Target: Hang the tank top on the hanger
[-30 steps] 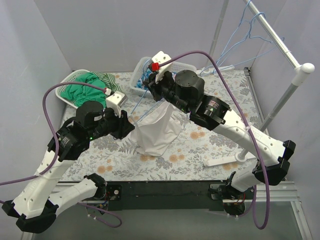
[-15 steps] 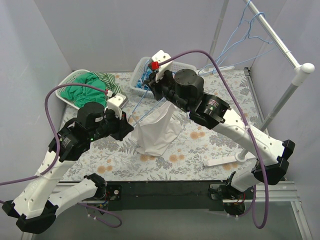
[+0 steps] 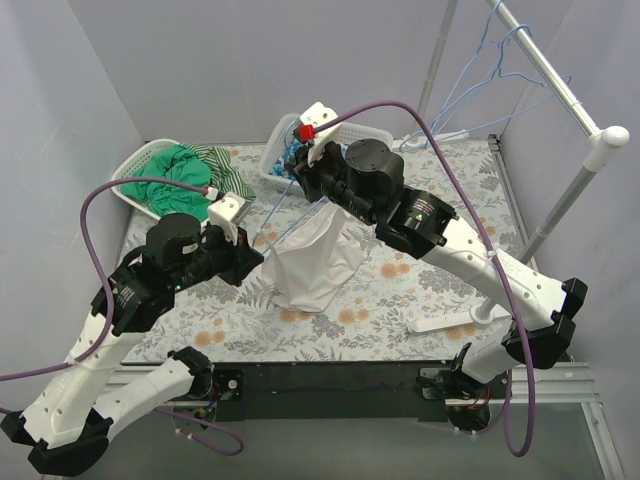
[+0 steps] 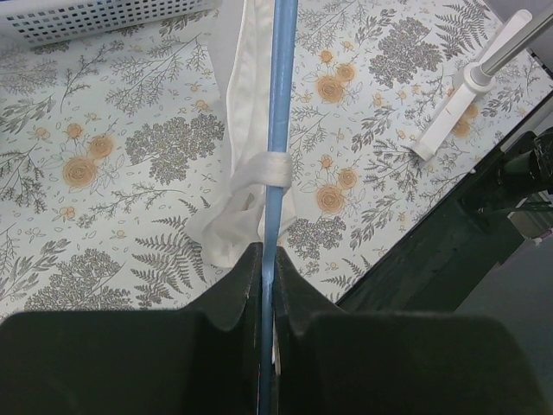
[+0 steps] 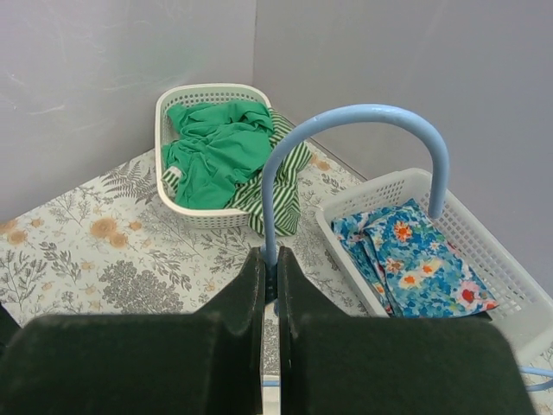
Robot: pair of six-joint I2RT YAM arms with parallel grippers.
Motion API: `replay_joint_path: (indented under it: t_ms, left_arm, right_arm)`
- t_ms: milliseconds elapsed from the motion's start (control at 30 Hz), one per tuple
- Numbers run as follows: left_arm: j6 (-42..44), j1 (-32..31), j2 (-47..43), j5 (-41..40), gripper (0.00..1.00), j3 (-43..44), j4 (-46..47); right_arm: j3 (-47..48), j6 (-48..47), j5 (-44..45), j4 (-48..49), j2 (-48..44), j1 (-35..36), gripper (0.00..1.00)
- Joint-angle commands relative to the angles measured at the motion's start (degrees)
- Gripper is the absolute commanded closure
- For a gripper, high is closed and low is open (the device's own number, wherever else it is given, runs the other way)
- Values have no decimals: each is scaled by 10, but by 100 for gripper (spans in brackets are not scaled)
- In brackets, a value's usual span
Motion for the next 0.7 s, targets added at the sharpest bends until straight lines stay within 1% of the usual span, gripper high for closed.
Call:
replay_joint_path:
  t_ms: [0, 67, 100, 200, 267, 367, 400, 467, 500, 667]
  left_arm:
    - [-2, 3, -25, -11, 100, -8, 31]
    - [2, 3, -30, -10, 100, -9, 39]
    - [4, 3, -31, -10, 100, -9, 41]
    - [10, 3, -31, -3, 100, -11, 41]
    - [12, 3, -32, 0, 100, -14, 46]
    - [12, 3, -35, -2, 100, -17, 49]
    - [12, 3, -36, -3, 100, -19, 49]
    - [12, 3, -37, -4, 100, -21, 51]
    - [12, 3, -37, -6, 100, -22, 51]
    - [8, 3, -41, -12, 100, -25, 59]
  right_arm:
    - [-7, 5, -3, 29, -25, -2, 99]
    - [-13, 6, -4, 30, -29, -2, 98]
    - [-15, 6, -5, 29, -30, -2, 93]
    - [-20, 6, -7, 29, -33, -2, 85]
    - [-23, 6, -8, 30, -36, -2, 84]
    - [-28, 6, -11, 33, -39, -2, 76]
    - [-31, 6, -12, 34, -40, -2, 70]
    - [-33, 7, -15, 35, -41, -2, 65]
    - [-36, 8, -16, 35, -41, -2, 60]
    - [-46, 11, -22, 37, -46, -2, 48]
